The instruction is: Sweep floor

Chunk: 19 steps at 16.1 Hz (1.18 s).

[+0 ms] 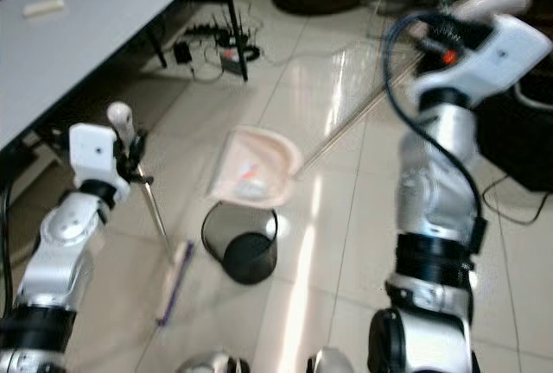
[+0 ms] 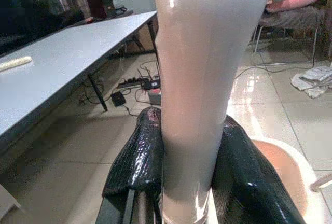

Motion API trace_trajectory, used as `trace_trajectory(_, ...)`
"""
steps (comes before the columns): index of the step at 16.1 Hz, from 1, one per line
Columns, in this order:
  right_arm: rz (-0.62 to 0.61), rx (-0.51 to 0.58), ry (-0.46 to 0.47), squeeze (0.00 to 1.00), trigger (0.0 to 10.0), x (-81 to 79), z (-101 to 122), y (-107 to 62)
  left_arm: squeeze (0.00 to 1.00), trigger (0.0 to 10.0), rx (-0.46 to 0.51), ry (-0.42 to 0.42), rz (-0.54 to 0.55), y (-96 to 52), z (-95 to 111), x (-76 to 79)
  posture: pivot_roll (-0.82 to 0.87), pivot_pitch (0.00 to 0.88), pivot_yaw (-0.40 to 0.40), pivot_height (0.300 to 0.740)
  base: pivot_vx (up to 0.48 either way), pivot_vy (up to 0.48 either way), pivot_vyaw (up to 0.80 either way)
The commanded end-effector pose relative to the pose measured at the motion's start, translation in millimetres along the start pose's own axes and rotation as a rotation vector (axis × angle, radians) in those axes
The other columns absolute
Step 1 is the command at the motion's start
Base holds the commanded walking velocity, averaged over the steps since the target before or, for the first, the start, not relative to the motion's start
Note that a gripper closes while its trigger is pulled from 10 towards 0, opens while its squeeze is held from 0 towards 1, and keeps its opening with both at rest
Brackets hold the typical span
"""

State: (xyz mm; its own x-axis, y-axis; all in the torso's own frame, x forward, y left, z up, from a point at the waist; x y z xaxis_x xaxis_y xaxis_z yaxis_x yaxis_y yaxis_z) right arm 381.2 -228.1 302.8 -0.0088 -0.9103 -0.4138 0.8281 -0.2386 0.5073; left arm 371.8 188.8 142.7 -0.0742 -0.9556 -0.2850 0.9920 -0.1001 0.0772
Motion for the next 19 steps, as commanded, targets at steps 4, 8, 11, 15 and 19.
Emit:
trace_trajectory(4,0.038,0.042,0.03,0.0,10.0,-14.0,8,1.6,0.0,10.0,-0.001,0.042,0.004,-2.4,2,-9.1,0.03,0.077,0.1,0.74,0.0,0.0,0.0)
trace_trajectory(8,0.084,0.038,-0.019,0.0,10.0,-19.4,2,2.8,0.0,10.0,-0.004,0.05,-0.007,-4.0,2,-8.9,0.04,0.09,0.106,0.74,0.0,0.0,0.0)
trace_trajectory(11,0.253,-0.018,-0.123,0.0,10.0,-50.6,-22,-2.0,0.0,10.0,-0.009,0.058,-0.009,-5.4,1,-11.9,0.04,0.088,0.108,0.74,0.0,0.0,0.0)
trace_trajectory(15,0.379,-0.004,-0.236,0.0,10.0,-69.9,-43,-11.7,0.0,10.0,-0.008,0.063,-0.013,-6.0,2,-12.6,0.05,0.078,0.106,0.74,0.0,0.0,0.0)
trace_trajectory(19,0.476,0.045,-0.27,0.0,10.0,-90.1,-53,-19.7,0.0,10.0,-0.003,0.066,-0.018,-8.4,3,-12.4,0.07,0.079,0.101,0.74,0.0,0.0,0.0)
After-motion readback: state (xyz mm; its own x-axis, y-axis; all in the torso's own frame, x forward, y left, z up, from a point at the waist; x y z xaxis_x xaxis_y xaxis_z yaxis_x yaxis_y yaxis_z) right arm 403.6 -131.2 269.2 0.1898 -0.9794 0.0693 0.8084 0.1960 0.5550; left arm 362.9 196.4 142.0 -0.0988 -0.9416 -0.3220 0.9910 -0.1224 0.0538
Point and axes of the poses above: a point about 5 cm out from each wrist's last joint towards the gripper, its own y axis pointing out of the wrist towards the gripper, its own z axis along the axis of the wrist's last joint, x = y × z, the point moved 6 cm from there along y, pointing out of the wrist towards the gripper, and after that the axes turned 7 degrees about y, right-handed, at the moved point
